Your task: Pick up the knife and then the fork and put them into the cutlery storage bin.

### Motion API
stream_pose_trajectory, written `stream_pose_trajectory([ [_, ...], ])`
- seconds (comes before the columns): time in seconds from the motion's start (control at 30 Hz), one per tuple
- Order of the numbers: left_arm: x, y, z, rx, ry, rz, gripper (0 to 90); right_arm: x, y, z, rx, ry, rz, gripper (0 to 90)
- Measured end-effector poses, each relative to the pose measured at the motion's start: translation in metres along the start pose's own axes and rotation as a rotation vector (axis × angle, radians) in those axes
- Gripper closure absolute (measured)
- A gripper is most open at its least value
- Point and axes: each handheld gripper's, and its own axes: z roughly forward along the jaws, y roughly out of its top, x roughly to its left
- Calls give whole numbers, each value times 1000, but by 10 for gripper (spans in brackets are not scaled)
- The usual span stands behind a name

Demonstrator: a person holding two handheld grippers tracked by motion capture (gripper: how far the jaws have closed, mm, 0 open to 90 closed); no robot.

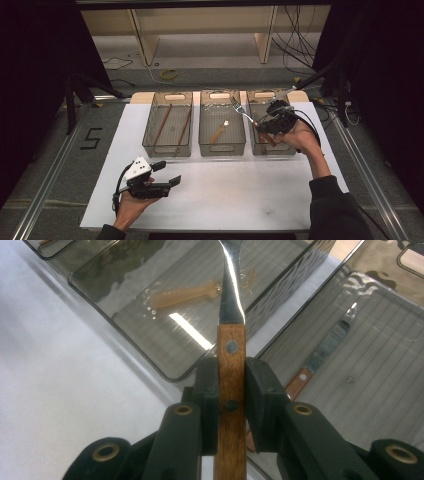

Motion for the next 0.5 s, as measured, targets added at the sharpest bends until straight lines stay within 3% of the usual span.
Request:
stream_pose_trajectory([
  [0.5, 0, 0, 0, 0, 1, 0, 191, -12, 5, 5, 7, -20, 36, 777],
])
